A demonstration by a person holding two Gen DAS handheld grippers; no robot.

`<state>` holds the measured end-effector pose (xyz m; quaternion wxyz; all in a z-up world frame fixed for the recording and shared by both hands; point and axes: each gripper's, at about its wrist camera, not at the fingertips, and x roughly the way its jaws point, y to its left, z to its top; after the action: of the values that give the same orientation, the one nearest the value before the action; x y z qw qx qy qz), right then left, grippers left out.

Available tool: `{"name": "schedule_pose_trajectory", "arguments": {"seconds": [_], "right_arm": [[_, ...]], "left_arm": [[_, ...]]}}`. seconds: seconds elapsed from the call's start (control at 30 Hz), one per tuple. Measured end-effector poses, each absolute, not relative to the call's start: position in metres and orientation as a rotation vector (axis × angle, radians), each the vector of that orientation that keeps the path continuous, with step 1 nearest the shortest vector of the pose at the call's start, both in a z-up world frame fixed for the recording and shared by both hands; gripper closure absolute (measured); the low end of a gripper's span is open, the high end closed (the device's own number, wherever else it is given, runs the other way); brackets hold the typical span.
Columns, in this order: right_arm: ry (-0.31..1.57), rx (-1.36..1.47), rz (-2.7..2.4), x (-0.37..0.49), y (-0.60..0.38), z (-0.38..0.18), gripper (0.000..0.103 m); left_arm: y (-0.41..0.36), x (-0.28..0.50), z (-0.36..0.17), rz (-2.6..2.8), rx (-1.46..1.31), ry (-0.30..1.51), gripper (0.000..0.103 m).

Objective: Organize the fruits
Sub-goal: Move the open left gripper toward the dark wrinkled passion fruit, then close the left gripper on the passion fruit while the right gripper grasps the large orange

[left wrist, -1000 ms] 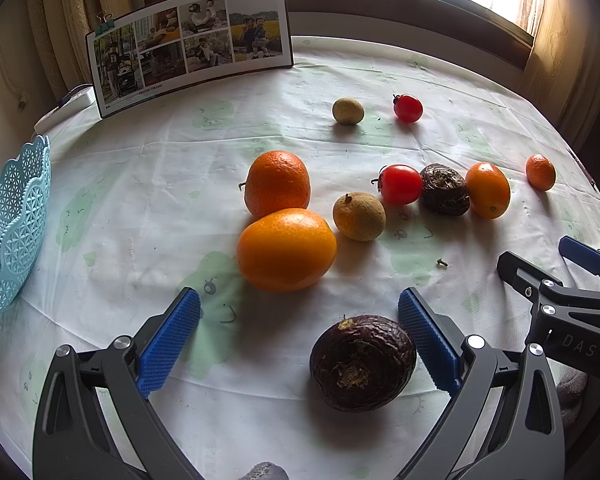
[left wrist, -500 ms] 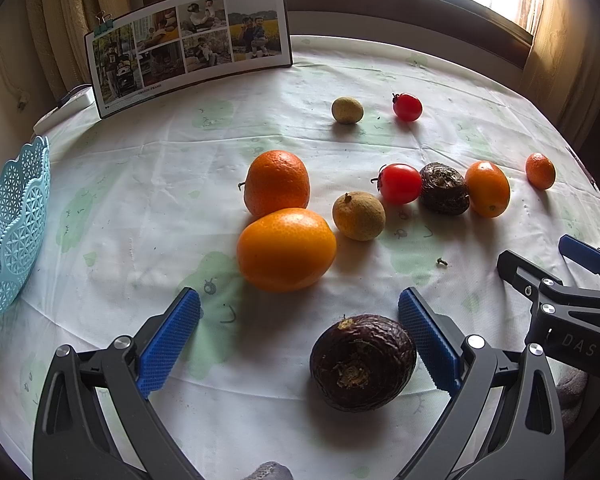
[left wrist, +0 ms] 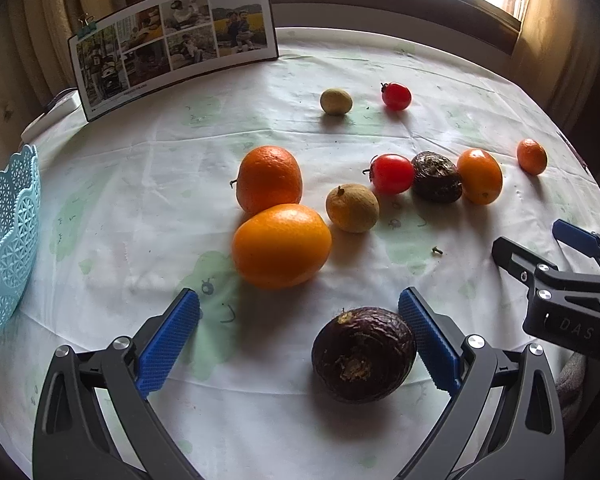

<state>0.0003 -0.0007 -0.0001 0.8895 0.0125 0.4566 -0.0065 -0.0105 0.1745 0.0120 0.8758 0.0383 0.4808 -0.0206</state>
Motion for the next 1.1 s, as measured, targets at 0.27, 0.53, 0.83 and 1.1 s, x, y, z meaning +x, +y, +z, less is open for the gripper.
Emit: {"name": "schedule_pose_trajectory", "arguments": {"seconds": [0.27, 0.53, 0.83, 1.1], "right_arm": [[0.944, 0.025, 0.009, -0.001, -0.004, -0.001, 0.005], [0.943, -0.005, 0.027, -0.007, 0.000, -0.001, 0.005], [0.954, -0.021, 0.062, -0.008, -0.002, -0.001, 0.005], [0.957, -0.028, 0.067, -0.008, -0.002, -0.001, 0.005]], "left_arm": [[0.175, -0.010, 0.013, -0.066, 0.092, 1.005, 0.002], [0.188, -0.014, 0.019, -0.145, 0.051, 1.001, 0.003], [0.220, -0.028, 0.040, -0.109, -0.001, 0.929, 0.003], [0.216, -0.036, 0.047, -0.158, -0.029, 0.935, 0.004]]}}
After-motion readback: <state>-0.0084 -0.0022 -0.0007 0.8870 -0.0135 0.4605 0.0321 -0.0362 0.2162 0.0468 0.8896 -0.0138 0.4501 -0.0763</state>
